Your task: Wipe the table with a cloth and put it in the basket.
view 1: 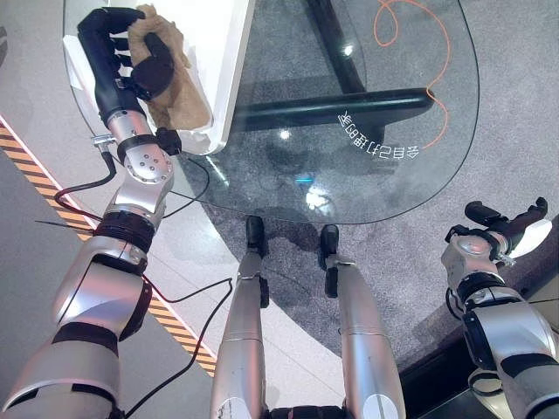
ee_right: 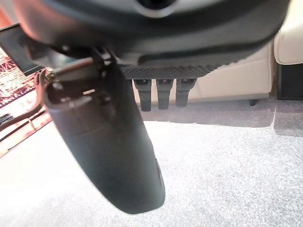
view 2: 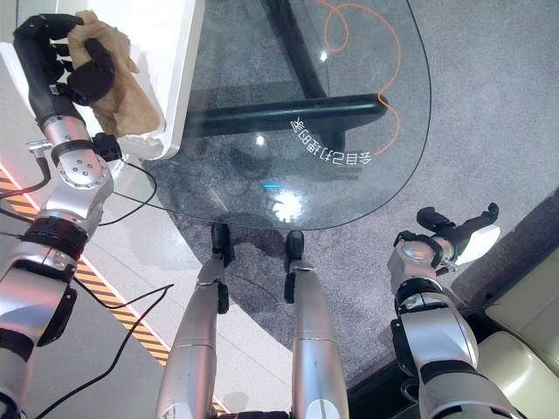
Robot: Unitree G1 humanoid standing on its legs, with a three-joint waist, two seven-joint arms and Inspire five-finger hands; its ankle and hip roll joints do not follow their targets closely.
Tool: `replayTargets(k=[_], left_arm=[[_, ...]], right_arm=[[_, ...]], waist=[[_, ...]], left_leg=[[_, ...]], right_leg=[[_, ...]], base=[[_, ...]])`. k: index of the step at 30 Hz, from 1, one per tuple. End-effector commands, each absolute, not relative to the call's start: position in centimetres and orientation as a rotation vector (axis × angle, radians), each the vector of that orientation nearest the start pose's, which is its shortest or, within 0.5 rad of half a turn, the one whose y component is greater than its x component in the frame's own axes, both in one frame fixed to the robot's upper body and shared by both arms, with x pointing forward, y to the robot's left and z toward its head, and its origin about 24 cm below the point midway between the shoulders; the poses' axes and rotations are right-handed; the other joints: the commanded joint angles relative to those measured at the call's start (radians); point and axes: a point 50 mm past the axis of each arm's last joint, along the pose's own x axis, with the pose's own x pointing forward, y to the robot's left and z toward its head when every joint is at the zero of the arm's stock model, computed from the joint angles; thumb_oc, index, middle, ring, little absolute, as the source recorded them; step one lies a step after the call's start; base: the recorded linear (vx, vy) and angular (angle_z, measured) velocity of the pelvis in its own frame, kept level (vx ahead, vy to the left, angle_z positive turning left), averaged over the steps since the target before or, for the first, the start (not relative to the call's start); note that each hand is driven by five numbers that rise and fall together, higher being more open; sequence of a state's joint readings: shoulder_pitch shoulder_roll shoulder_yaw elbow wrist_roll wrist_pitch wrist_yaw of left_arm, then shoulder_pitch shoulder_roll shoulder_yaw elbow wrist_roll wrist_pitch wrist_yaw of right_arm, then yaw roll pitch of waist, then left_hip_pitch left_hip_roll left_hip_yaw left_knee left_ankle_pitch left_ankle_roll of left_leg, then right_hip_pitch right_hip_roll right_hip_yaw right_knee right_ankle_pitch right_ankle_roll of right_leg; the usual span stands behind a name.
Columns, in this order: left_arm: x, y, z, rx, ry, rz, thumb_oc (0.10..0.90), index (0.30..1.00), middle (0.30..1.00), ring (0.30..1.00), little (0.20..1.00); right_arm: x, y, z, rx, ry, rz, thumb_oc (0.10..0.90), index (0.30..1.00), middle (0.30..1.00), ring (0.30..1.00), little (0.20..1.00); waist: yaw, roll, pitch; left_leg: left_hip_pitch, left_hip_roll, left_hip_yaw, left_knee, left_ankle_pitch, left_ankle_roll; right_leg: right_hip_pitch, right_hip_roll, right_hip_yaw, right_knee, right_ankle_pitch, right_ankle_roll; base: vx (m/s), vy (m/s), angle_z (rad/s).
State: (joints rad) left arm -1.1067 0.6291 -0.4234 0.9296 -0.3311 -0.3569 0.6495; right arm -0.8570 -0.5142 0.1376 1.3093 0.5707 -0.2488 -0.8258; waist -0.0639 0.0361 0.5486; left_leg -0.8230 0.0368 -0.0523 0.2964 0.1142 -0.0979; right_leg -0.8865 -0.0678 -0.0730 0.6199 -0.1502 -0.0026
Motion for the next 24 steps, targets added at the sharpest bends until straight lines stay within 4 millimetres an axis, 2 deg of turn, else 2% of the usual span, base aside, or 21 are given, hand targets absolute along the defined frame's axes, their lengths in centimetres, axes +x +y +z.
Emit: replayTargets(k=[1,8,18,24], left_arm=[[37.1,25.5,34.0,0.304,-0.852,0.661,0.1,0.3,0.3,0.3,0.2],[37.8,25.6,33.0,0.407,-0.776,0.612,0.1,0.3,0.3,0.3,0.2],[38.2,25.3,33.2,0.557,-0.746,0.606,0.1,0.3,0.3,0.3,0.2],[38.4,25.0,33.2,0.587,-0.725,0.603,0.1,0.3,0.3,0.3,0.2]], right_arm=[[32.2,-35.4,9.7,-0.05,0.077,-1.27,0.8,0.9,0.9,0.9,0.9],[32.6,-35.3,10.2,-0.061,0.065,-1.261,0.8,0.9,0.9,0.9,0.9],[32.7,-35.4,10.7,-0.062,0.056,-1.255,0.8,0.9,0.9,0.9,0.9],[32.7,-35.6,10.8,-0.064,0.051,-1.254,0.8,0.9,0.9,0.9,0.9]], waist=[[0.001,0.001,-0.029],[-0.001,0.008,-0.029],[-0.004,0.009,-0.029],[-0.008,0.011,-0.029]], left_leg=[[0.058,-0.053,0.063,0.092,-0.165,0.067],[0.055,-0.054,0.065,0.089,-0.164,0.066],[0.044,-0.053,0.067,0.083,-0.16,0.063],[0.044,-0.053,0.069,0.083,-0.158,0.063]], right_leg=[[0.078,0.067,0.014,-0.148,0.052,0.04],[0.071,0.066,0.016,-0.148,0.051,0.04],[0.06,0.064,0.017,-0.156,0.056,0.041],[0.06,0.063,0.019,-0.16,0.06,0.043]], base=[[0.0,0.0,0.0],[0.0,0.0,0.0],[0.0,0.0,0.0],[0.0,0.0,0.0]])
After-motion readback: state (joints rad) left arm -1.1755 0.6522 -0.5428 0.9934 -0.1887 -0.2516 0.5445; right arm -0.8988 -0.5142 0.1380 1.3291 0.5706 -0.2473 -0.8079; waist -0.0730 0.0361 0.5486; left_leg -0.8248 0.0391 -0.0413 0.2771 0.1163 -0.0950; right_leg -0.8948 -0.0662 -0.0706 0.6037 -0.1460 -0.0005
